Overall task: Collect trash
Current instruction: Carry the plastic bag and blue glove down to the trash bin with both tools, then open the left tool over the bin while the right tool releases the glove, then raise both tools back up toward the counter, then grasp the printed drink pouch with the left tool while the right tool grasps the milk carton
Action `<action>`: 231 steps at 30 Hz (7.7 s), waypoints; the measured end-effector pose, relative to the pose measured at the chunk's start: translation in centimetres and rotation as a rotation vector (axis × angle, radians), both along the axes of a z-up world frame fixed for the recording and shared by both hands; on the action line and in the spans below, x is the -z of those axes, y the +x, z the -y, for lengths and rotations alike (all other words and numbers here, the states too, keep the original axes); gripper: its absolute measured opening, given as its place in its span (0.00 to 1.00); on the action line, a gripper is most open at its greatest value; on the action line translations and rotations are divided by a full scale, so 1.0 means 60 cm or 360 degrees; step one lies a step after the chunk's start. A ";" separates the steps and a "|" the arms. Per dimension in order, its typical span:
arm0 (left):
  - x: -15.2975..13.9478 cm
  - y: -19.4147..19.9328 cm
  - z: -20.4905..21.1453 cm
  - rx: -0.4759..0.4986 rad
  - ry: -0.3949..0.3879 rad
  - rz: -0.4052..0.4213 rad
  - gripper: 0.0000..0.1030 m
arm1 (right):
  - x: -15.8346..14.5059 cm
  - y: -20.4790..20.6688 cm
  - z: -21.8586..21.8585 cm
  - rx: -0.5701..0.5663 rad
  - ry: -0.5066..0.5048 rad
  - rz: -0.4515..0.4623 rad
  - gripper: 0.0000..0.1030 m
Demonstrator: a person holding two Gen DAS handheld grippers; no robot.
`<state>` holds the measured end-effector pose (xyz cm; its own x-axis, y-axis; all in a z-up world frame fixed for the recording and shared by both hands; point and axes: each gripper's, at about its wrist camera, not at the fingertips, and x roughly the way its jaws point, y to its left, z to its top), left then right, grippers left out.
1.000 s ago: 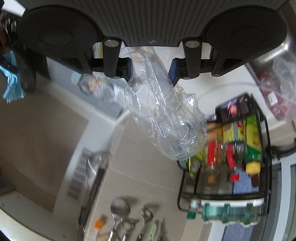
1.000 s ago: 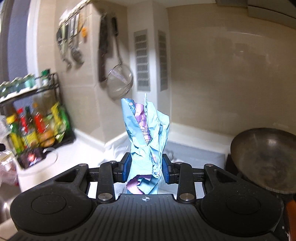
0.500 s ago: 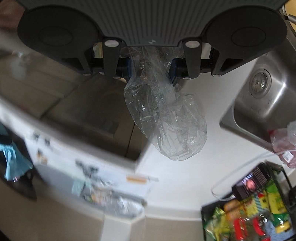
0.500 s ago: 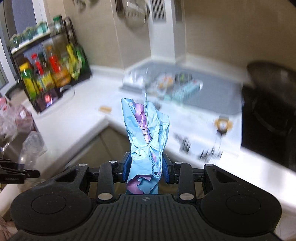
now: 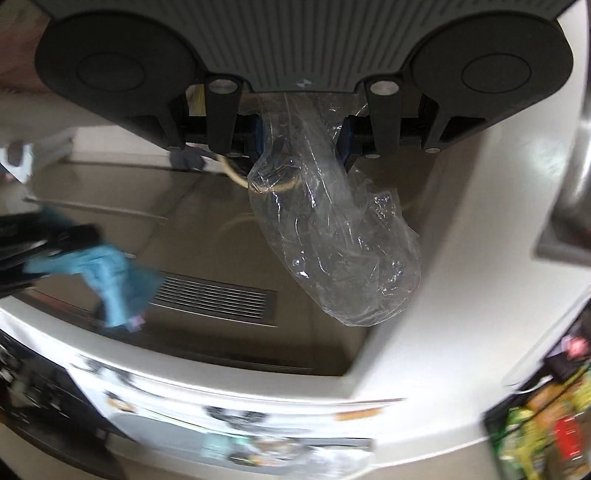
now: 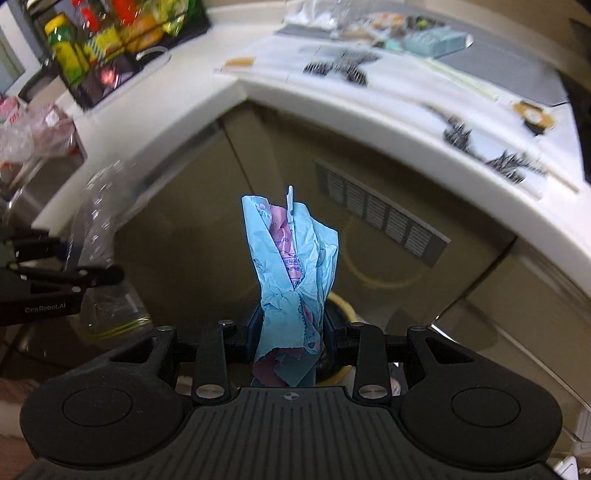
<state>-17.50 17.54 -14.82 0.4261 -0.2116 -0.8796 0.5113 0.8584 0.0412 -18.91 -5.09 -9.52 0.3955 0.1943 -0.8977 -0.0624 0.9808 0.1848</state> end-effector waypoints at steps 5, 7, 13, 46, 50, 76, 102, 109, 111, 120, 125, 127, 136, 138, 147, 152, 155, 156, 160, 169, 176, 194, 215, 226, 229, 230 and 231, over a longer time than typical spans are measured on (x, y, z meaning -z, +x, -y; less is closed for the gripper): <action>0.053 0.009 0.040 0.0127 -0.0038 -0.0206 0.40 | 0.036 0.002 0.005 -0.0019 0.0027 -0.0065 0.36; 0.093 0.023 0.049 0.0099 -0.0022 -0.0330 0.40 | 0.060 0.005 0.009 -0.0018 0.0034 -0.0099 0.36; 0.214 0.060 0.076 -0.0019 0.0111 -0.0576 0.40 | 0.151 0.019 0.015 -0.0034 0.0040 -0.0243 0.36; 0.442 0.175 0.079 -0.0330 0.0092 -0.0980 0.41 | 0.419 0.138 -0.019 -0.0200 -0.0011 -0.0615 0.36; 0.472 0.183 0.098 -0.0253 0.0153 -0.0988 0.42 | 0.440 0.153 -0.025 -0.0239 -0.0050 -0.0638 0.36; 0.455 0.185 0.064 -0.0381 0.0268 -0.0968 0.95 | 0.471 0.173 -0.024 -0.0134 -0.0014 -0.0693 0.79; -0.019 0.177 0.140 -0.0290 -0.0148 -0.0128 1.00 | -0.047 0.131 0.109 0.0243 0.0117 0.0314 0.90; -0.124 0.176 0.153 -0.0321 -0.0281 0.0036 1.00 | -0.132 0.110 0.145 0.0383 0.0065 0.0536 0.93; -0.145 0.175 0.156 -0.0337 -0.0292 0.0073 1.00 | -0.146 0.105 0.148 0.0405 0.0068 0.0568 0.93; -0.198 0.188 0.160 -0.0348 -0.0273 0.0162 1.00 | -0.177 0.101 0.132 0.0398 0.0033 0.0598 0.97; -0.202 0.198 0.154 -0.0407 -0.0190 0.0209 1.00 | -0.190 0.104 0.121 0.0376 0.0025 0.0616 0.99; -0.202 0.201 0.149 -0.0429 -0.0193 0.0194 1.00 | -0.193 0.105 0.118 0.0365 0.0017 0.0620 1.00; -0.212 0.200 0.138 -0.0456 -0.0215 0.0211 1.00 | -0.197 0.110 0.105 0.0331 0.0008 0.0601 1.00; -0.216 0.201 0.137 -0.0460 -0.0225 0.0213 1.00 | -0.196 0.111 0.103 0.0323 0.0005 0.0599 1.00; -0.229 0.226 0.147 -0.0467 -0.0180 0.0247 1.00 | -0.191 0.110 0.117 0.0387 -0.0008 0.0578 1.00; -0.235 0.259 0.168 -0.0454 -0.0173 0.0262 1.00 | -0.182 0.114 0.134 0.0462 -0.0037 0.0558 1.00; -0.239 0.286 0.186 -0.0447 -0.0173 0.0260 1.00 | -0.174 0.122 0.148 0.0510 -0.0057 0.0529 1.00; -0.241 0.296 0.193 -0.0445 -0.0167 0.0262 1.00 | -0.171 0.125 0.152 0.0524 -0.0064 0.0523 1.00; -0.245 0.342 0.222 -0.0437 -0.0163 0.0239 1.00 | -0.168 0.143 0.170 0.0562 -0.0089 0.0518 1.00; -0.234 0.449 0.298 -0.0412 -0.0206 0.0141 1.00 | -0.154 0.207 0.227 0.0618 -0.0144 0.0532 1.00; -0.177 0.541 0.356 -0.0405 -0.0224 0.0014 1.00 | -0.105 0.286 0.262 0.0628 -0.0128 0.0484 1.00; -0.034 0.712 0.477 -0.0352 0.0014 -0.0153 1.00 | -0.023 0.557 0.336 0.0966 0.0083 0.0295 1.00; -0.028 0.752 0.446 -0.0407 -0.0107 -0.0314 0.89 | 0.046 0.616 0.344 0.0942 -0.0303 0.0128 1.00; -0.102 0.722 0.421 -0.0418 -0.0297 -0.0193 0.69 | 0.007 0.560 0.342 0.0941 -0.0218 0.0376 0.40; -0.134 0.698 0.407 -0.0404 -0.0369 -0.0160 0.69 | -0.013 0.548 0.343 0.0975 -0.0164 0.0476 0.40; -0.143 0.690 0.402 -0.0398 -0.0391 -0.0143 0.69 | -0.021 0.542 0.344 0.0982 -0.0148 0.0520 0.40; -0.151 0.683 0.397 -0.0392 -0.0415 -0.0136 0.69 | -0.030 0.536 0.343 0.0983 -0.0142 0.0556 0.40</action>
<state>23.46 -6.26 -5.75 0.4198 -0.3335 -0.8441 0.2800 0.9323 -0.2291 13.23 -25.65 -7.70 0.6768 -0.2262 -0.7006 0.4686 0.8663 0.1729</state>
